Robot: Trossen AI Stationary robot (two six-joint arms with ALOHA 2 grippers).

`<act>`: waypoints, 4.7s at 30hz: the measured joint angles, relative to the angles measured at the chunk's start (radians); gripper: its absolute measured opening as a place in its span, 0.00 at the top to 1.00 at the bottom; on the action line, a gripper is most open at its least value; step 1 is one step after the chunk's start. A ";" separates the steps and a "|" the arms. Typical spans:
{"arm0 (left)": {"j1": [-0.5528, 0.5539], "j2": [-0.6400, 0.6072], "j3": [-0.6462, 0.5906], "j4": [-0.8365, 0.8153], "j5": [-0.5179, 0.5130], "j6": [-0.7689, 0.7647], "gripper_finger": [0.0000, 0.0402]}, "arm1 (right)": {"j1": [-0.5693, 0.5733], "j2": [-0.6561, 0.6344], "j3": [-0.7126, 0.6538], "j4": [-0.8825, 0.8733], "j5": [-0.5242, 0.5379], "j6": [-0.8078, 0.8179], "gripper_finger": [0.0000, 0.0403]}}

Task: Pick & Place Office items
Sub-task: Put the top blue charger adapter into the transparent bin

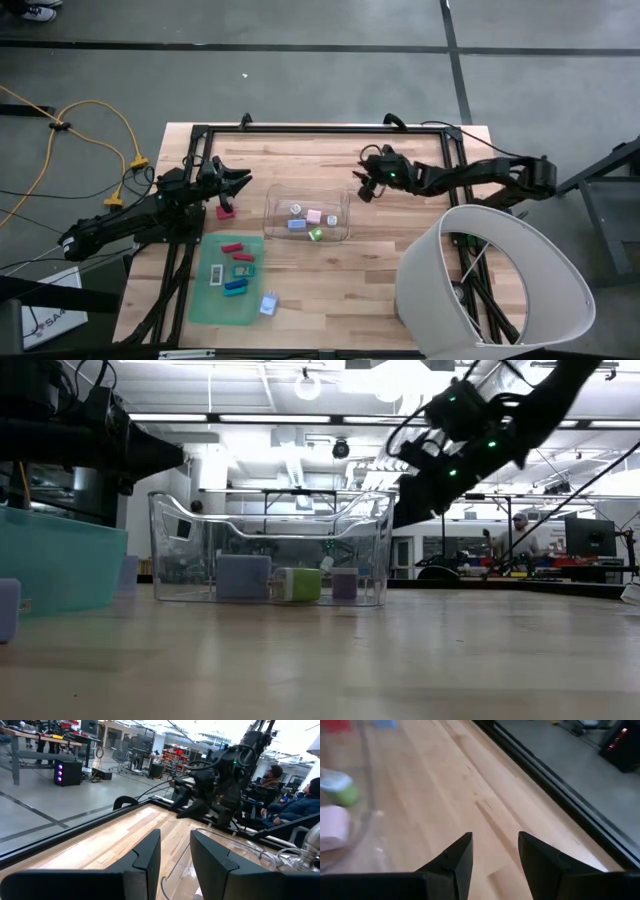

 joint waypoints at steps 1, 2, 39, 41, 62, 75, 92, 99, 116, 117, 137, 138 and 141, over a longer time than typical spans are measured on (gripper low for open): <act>0.000 0.000 0.000 0.001 -0.001 0.000 0.75 | 0.005 -0.019 -0.014 0.003 -0.011 0.008 0.64; 0.000 0.000 0.000 0.001 0.000 0.000 0.75 | 0.012 -0.040 -0.026 0.007 -0.020 0.012 0.64; 0.000 0.000 0.000 0.001 0.000 0.000 0.75 | 0.092 -0.366 -0.517 0.461 -0.476 0.305 0.64; 0.000 0.000 0.000 0.001 0.000 0.000 0.75 | 0.088 -0.366 -0.526 0.463 -0.475 0.304 0.64; 0.000 0.000 0.000 0.001 0.000 0.000 0.75 | 0.058 -0.684 -0.582 0.201 -0.422 0.199 0.64; 0.000 0.000 0.000 0.000 0.000 0.000 0.75 | 0.041 -0.912 -0.583 -0.042 -0.422 0.181 0.64; 0.000 0.000 0.000 0.001 0.000 0.000 0.75 | 0.022 -1.178 -0.585 -0.314 -0.338 0.180 0.64; 0.000 0.000 0.000 0.000 0.000 0.000 0.75 | 0.023 -1.196 -0.585 -0.325 -0.302 0.174 0.64; 0.000 0.000 0.000 0.000 0.000 0.000 0.75 | 0.022 -1.217 -0.585 -0.332 -0.221 0.173 0.64; 0.000 0.000 0.000 0.001 0.000 0.000 0.75 | 0.022 -1.217 -0.585 -0.332 -0.221 0.173 0.64; 0.000 0.000 0.000 0.001 0.000 0.000 0.75 | 0.023 -1.216 -0.585 -0.332 -0.224 0.173 0.64; 0.000 0.000 0.000 0.000 0.000 0.000 0.75 | 0.022 -1.216 -0.585 -0.332 -0.224 0.173 0.64; 0.000 0.000 0.000 0.001 0.000 0.000 0.75 | 0.022 -1.216 -0.585 -0.332 -0.224 0.173 0.64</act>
